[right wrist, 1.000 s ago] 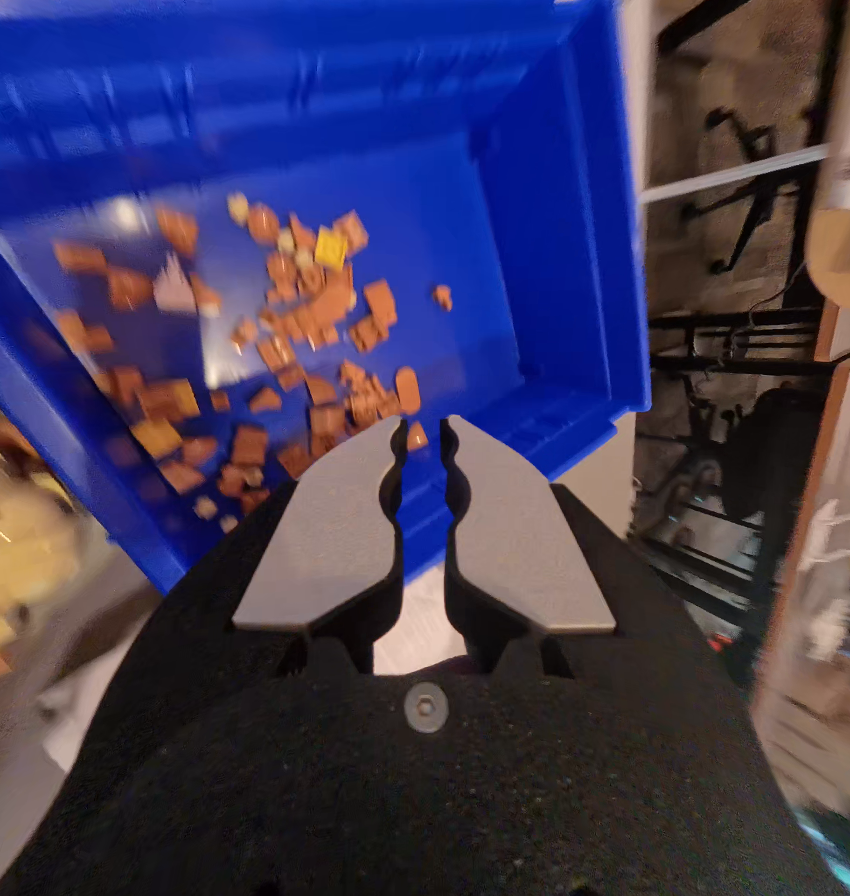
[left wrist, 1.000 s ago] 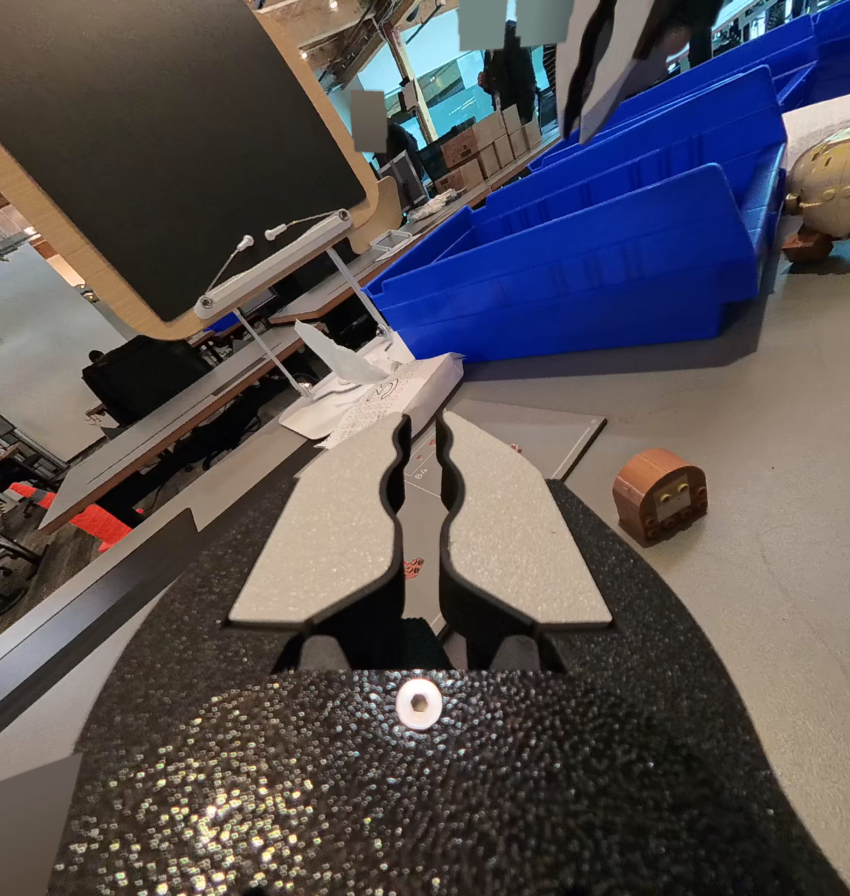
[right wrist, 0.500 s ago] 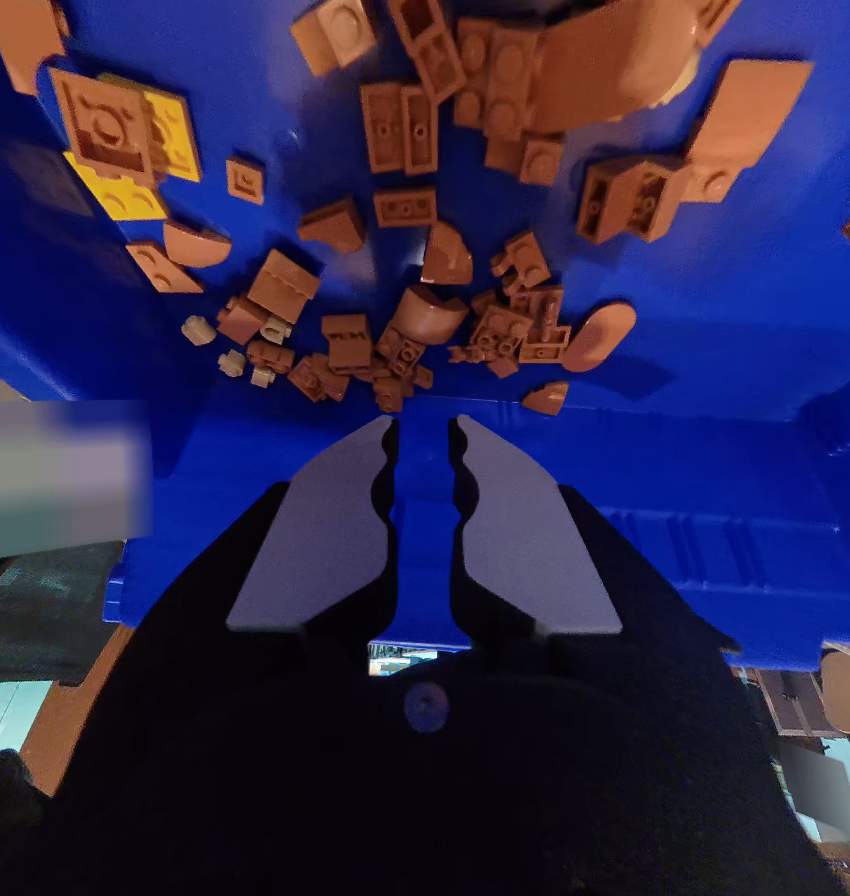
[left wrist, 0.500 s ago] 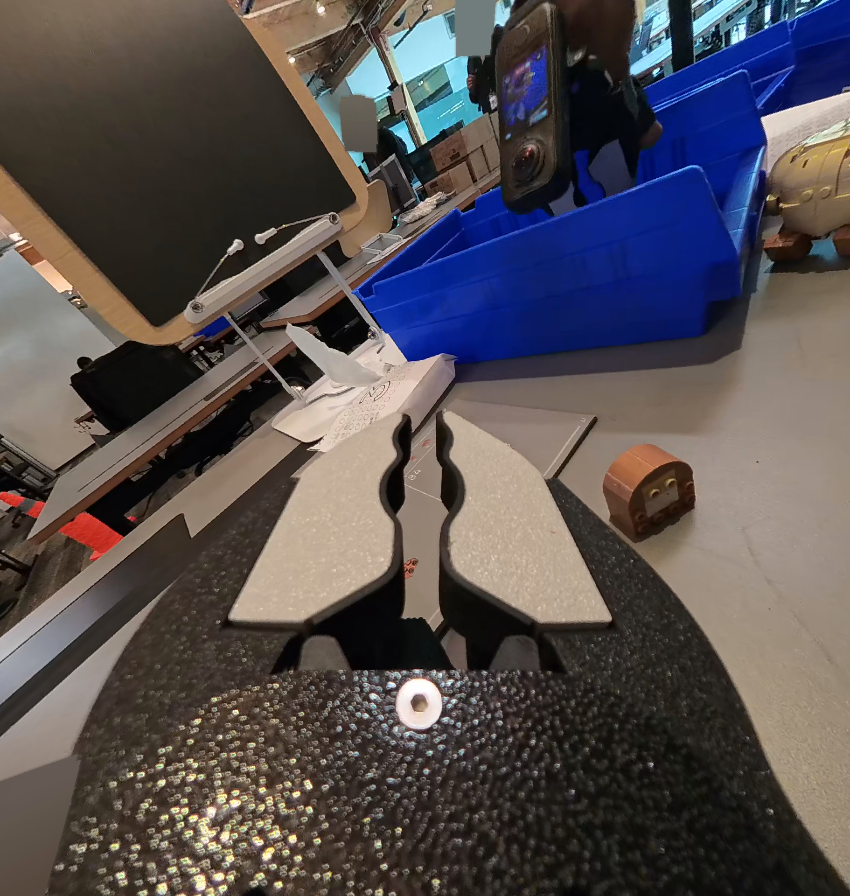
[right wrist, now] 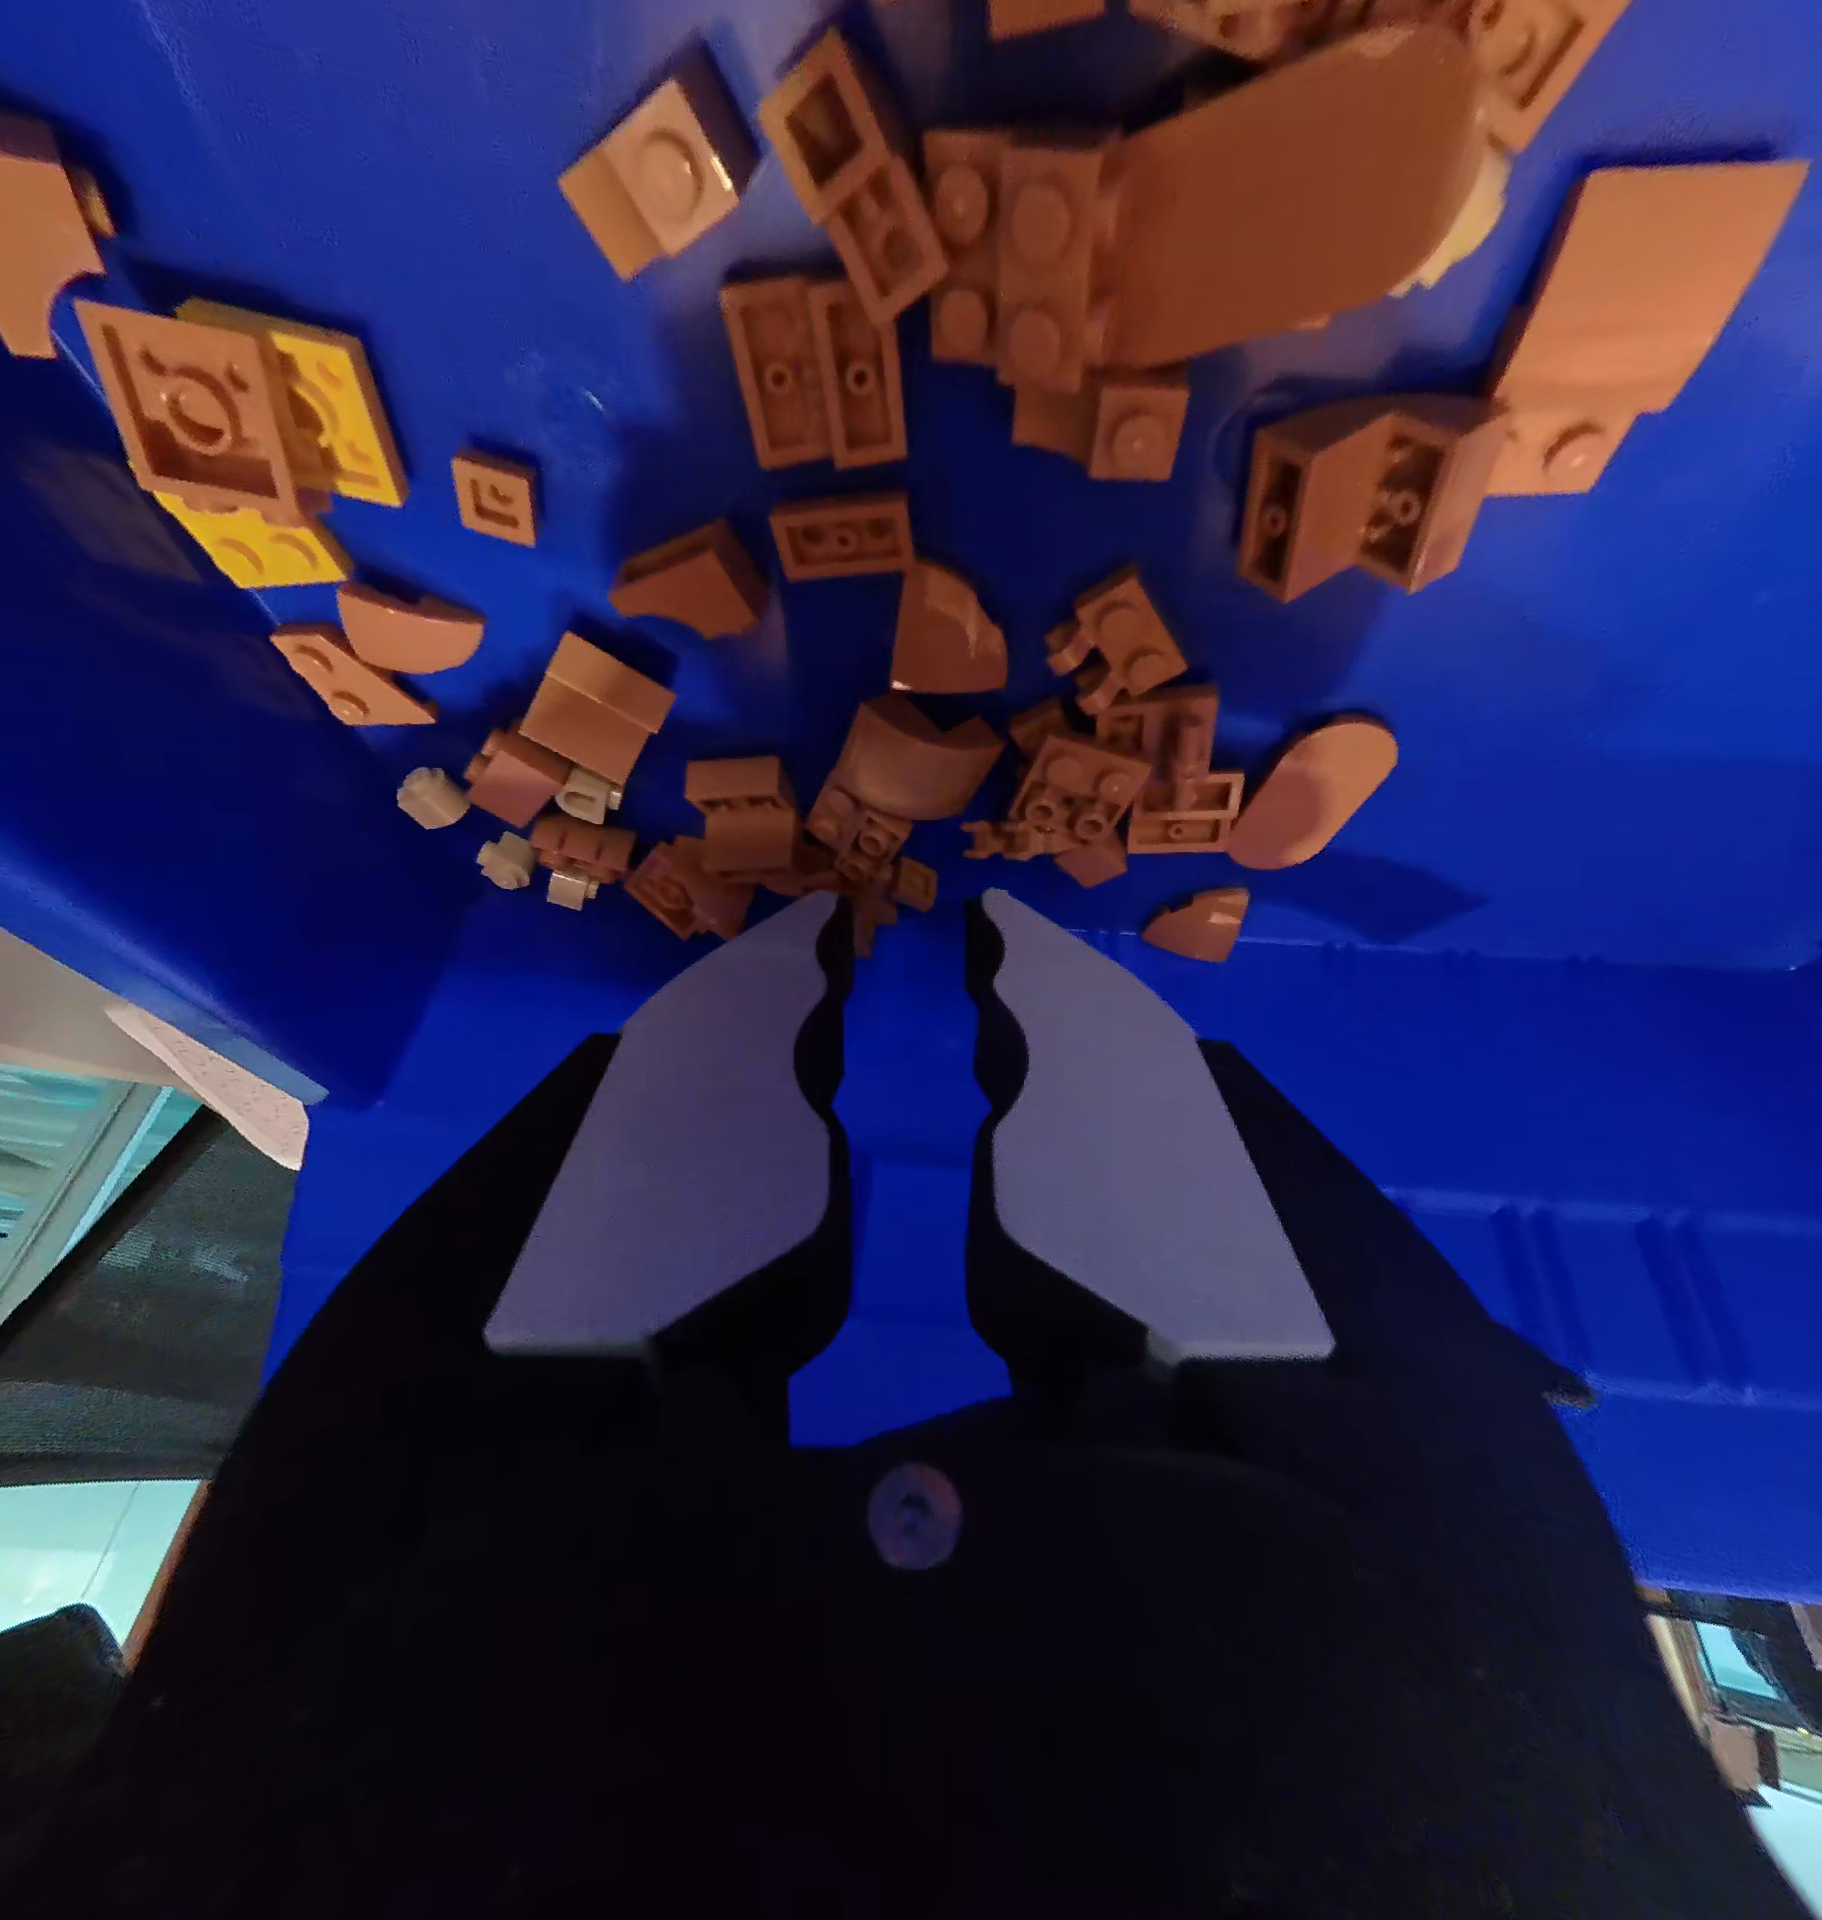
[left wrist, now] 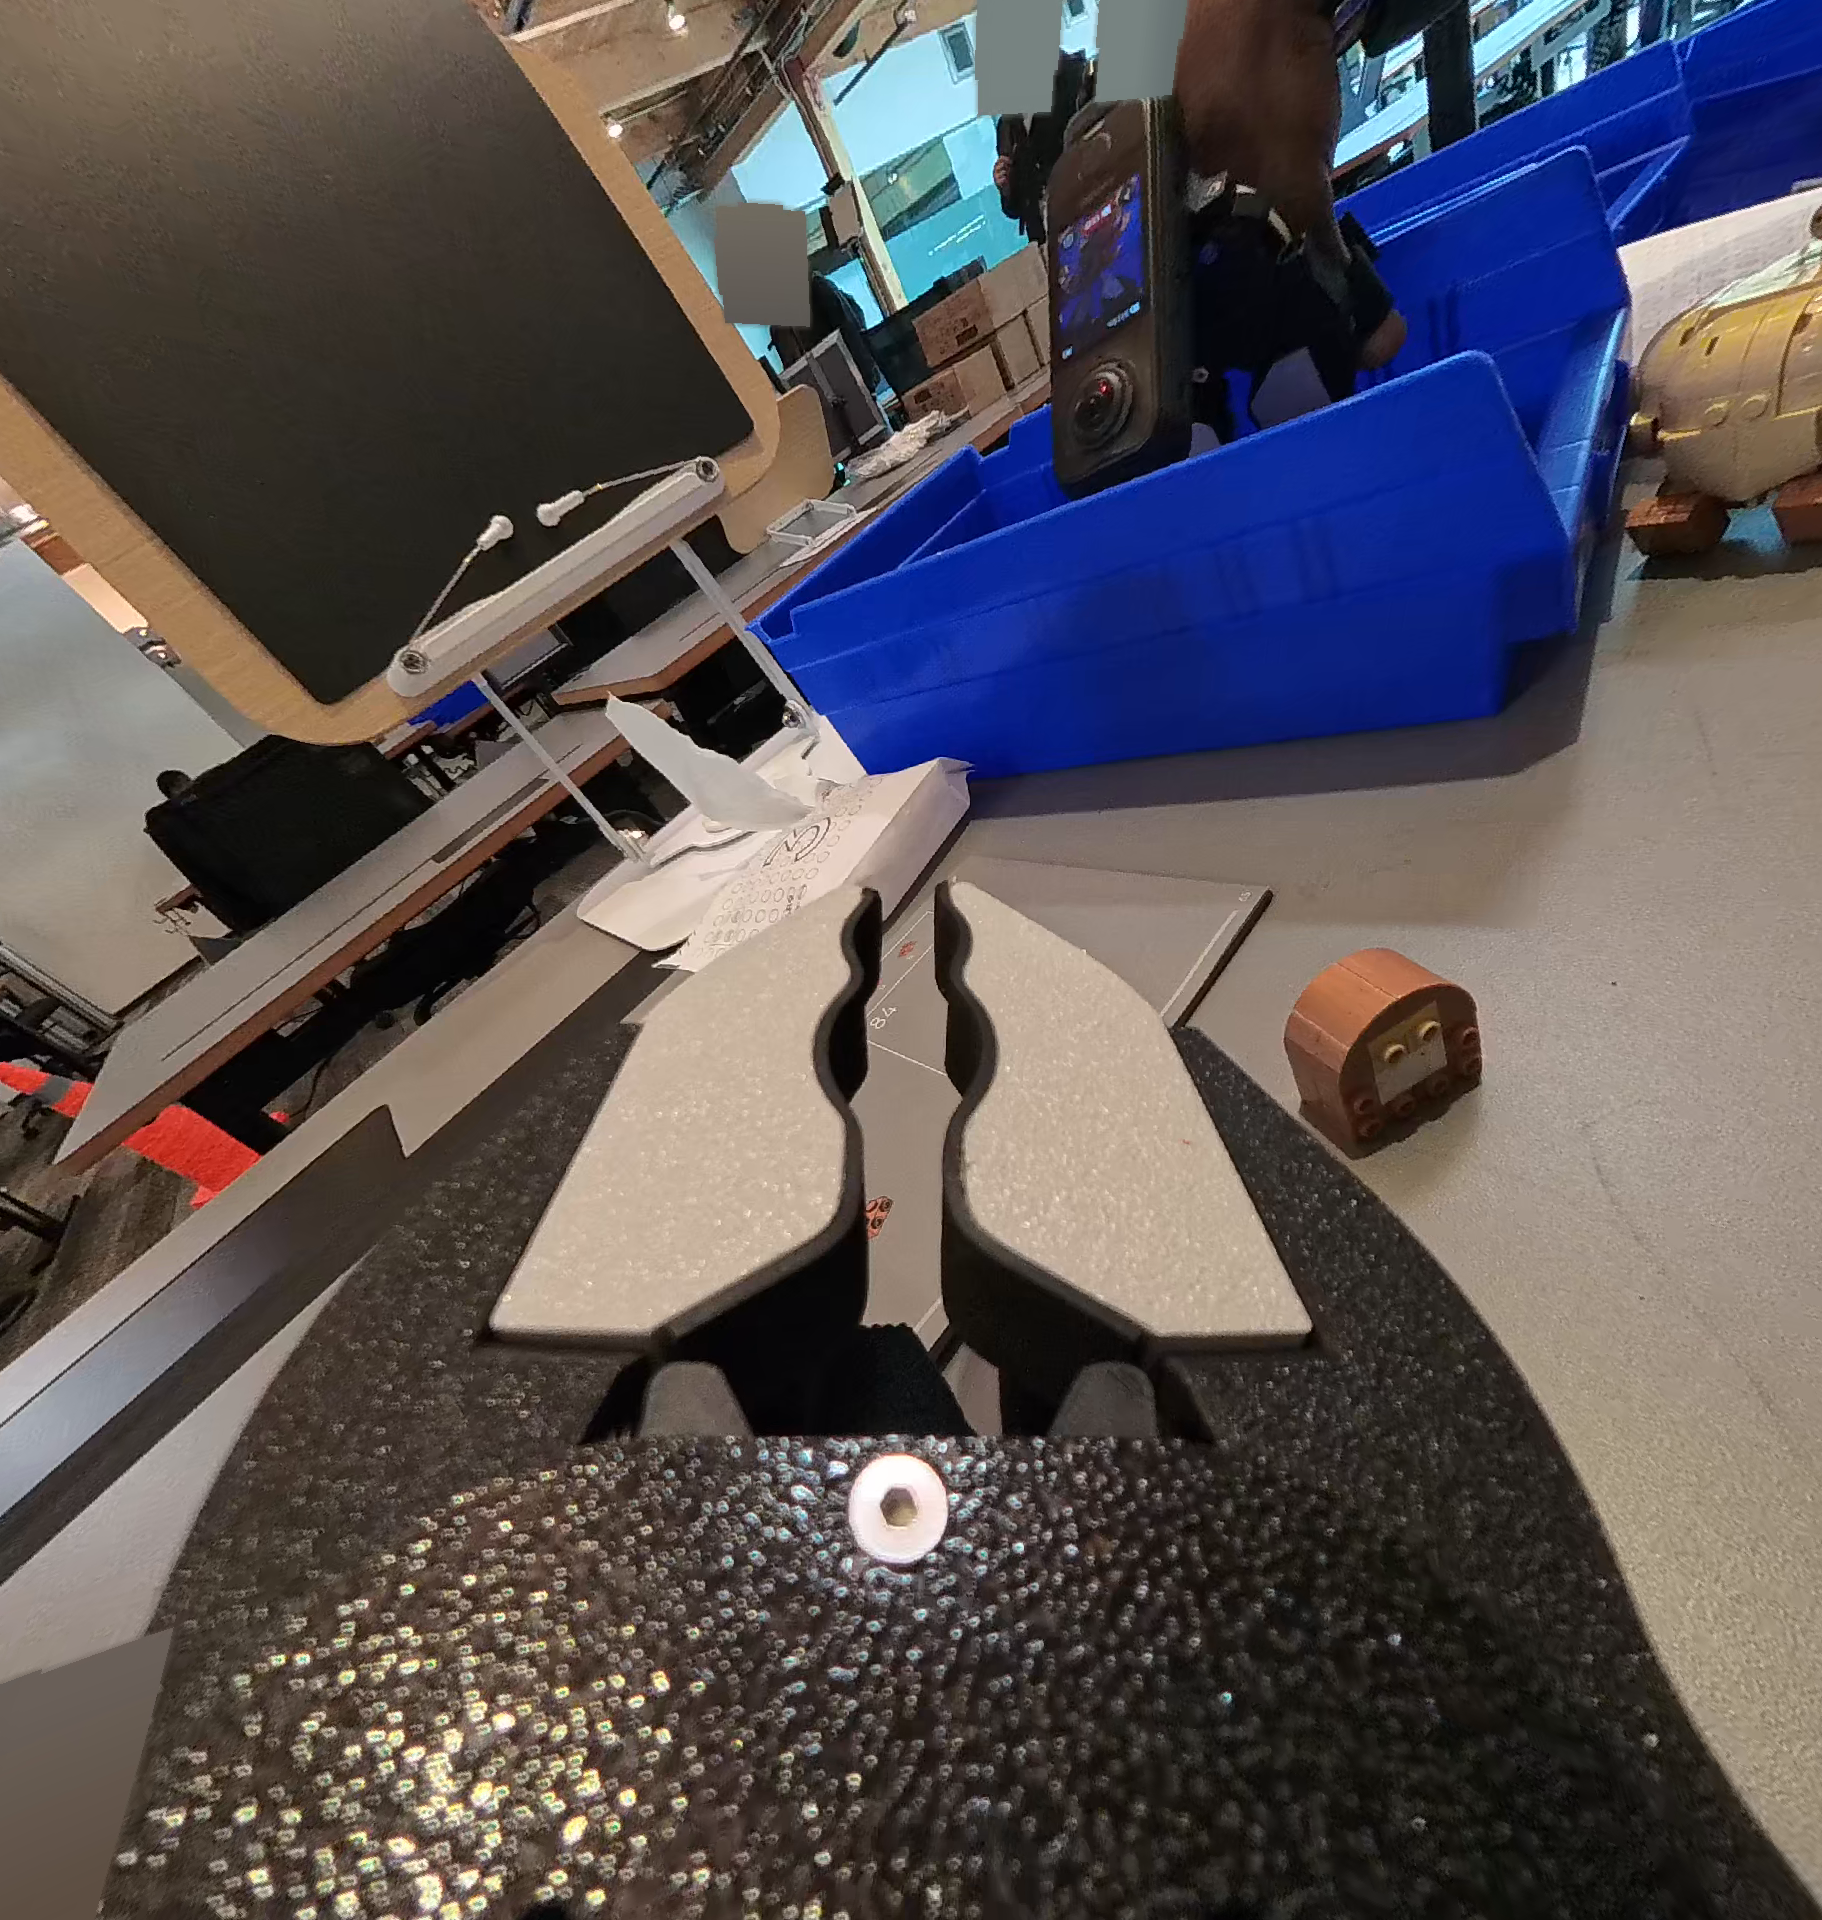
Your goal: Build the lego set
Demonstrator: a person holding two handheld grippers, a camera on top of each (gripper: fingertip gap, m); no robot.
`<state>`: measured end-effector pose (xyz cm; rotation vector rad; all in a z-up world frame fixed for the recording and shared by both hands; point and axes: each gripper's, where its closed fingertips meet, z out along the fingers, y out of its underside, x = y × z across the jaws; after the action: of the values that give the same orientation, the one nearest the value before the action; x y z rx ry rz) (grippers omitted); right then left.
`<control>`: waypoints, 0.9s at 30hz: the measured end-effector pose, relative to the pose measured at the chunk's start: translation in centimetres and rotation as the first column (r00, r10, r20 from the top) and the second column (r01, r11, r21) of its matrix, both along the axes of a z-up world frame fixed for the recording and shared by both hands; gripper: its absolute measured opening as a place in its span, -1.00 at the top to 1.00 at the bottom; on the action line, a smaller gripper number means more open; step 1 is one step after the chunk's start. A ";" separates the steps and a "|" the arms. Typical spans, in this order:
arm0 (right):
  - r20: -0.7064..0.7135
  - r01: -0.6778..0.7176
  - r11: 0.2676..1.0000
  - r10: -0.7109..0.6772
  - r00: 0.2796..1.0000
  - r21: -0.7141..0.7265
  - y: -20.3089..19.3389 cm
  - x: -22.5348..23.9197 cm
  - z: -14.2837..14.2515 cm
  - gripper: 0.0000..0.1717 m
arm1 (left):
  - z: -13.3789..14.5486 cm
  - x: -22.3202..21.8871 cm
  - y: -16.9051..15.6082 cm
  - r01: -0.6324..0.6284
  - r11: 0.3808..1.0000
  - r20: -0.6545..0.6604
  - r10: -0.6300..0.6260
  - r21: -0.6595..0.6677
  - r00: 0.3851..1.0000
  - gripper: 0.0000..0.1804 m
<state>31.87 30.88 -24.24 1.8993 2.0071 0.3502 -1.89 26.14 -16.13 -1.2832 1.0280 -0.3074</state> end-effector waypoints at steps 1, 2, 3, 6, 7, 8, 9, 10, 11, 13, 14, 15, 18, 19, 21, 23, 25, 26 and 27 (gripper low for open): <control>-0.001 0.008 1.000 -0.008 1.000 -0.006 -0.1 0.0 0.0 0.79 | 0.0 0.0 0.0 0.001 1.000 0.000 -0.001 -0.001 1.000 0.90; -0.001 0.019 1.000 -0.019 1.000 -0.015 -0.3 0.0 0.0 0.82 | 0.0 0.0 0.0 0.001 1.000 0.000 -0.001 -0.001 1.000 0.90; 0.000 0.031 0.999 -0.031 1.000 -0.023 -0.4 -0.1 0.0 0.86 | 0.0 0.0 0.0 0.001 1.000 0.001 -0.001 -0.001 1.000 0.90; 0.023 0.053 0.999 -0.053 0.998 0.002 0.0 0.1 -0.2 1.00 | 0.0 0.0 0.0 0.002 1.000 0.002 -0.002 -0.002 1.000 0.90; 0.027 0.050 0.999 -0.050 0.998 0.000 0.0 0.1 -0.2 1.00 | 0.0 -0.1 -0.1 0.002 1.000 0.002 -0.002 -0.003 1.000 0.90; 0.029 0.044 0.999 -0.044 0.999 -0.002 0.0 0.1 -0.2 1.00 | 0.0 -0.1 -0.1 0.001 1.000 0.003 -0.001 -0.002 1.000 0.90; 0.029 0.043 0.999 -0.042 0.999 -0.002 0.0 0.1 -0.2 1.00 | 0.0 -0.1 -0.1 0.001 1.000 0.004 -0.001 -0.003 1.000 0.90; 0.025 0.042 0.999 -0.042 0.999 0.008 0.2 0.1 -0.1 1.00 | 0.0 -0.1 -0.1 0.001 1.000 0.006 -0.001 -0.004 1.000 0.90; 0.016 0.044 0.999 -0.044 0.999 0.026 0.4 0.1 0.0 1.00 | 0.1 -0.1 -0.1 0.001 1.000 0.007 -0.001 -0.005 1.000 0.90; -0.020 0.055 0.997 -0.054 0.998 0.058 0.9 -0.3 0.6 1.00 | 0.1 -0.2 -0.1 0.001 1.000 0.009 -0.001 -0.005 1.000 0.90; -0.045 0.062 0.996 -0.059 0.997 0.071 1.0 -0.5 1.0 1.00 | 0.1 -0.2 -0.1 0.002 1.000 0.010 -0.002 -0.006 1.000 0.90; -0.063 0.069 0.994 -0.064 0.996 0.082 1.2 -0.7 1.4 0.99 | 0.1 -0.2 -0.2 0.002 1.000 0.009 -0.002 -0.006 1.000 0.90; -0.086 0.078 0.991 -0.068 0.994 0.110 1.4 -0.8 2.2 1.00 | 0.0 -0.1 -0.2 0.003 1.000 0.007 -0.003 -0.006 1.000 0.90; -0.081 0.076 0.990 -0.067 0.994 0.121 1.5 -0.7 2.3 1.00 | 0.0 -0.1 -0.2 0.003 1.000 0.006 -0.003 -0.007 1.000 0.90; -0.049 0.068 0.988 -0.061 0.997 0.139 1.7 -0.2 1.9 1.00 | 0.0 -0.1 -0.2 0.004 1.000 0.004 -0.004 -0.007 1.000 0.90; -0.012 0.074 0.990 -0.073 0.997 0.118 1.4 0.1 1.3 0.97 | 0.0 -0.1 -0.2 0.004 1.000 0.001 -0.004 -0.006 1.000 0.90; -0.009 0.090 0.991 -0.090 0.996 0.096 1.2 -0.1 0.8 0.92 | 0.0 0.0 -0.2 0.005 1.000 0.000 -0.005 -0.005 1.000 0.90; -0.008 0.100 0.991 -0.100 0.995 0.086 1.1 -0.2 0.7 0.88 | 0.0 0.0 -0.2 0.005 1.000 0.000 -0.005 -0.005 1.000 0.90; -0.007 0.109 0.991 -0.109 0.994 0.080 1.1 -0.2 0.7 0.85 | 0.0 0.0 -0.2 0.005 1.000 0.000 -0.005 -0.005 1.000 0.90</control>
<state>31.68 31.97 -23.59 2.0494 1.9076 0.4051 -1.94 25.92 -16.15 -1.2850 1.0308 -0.3138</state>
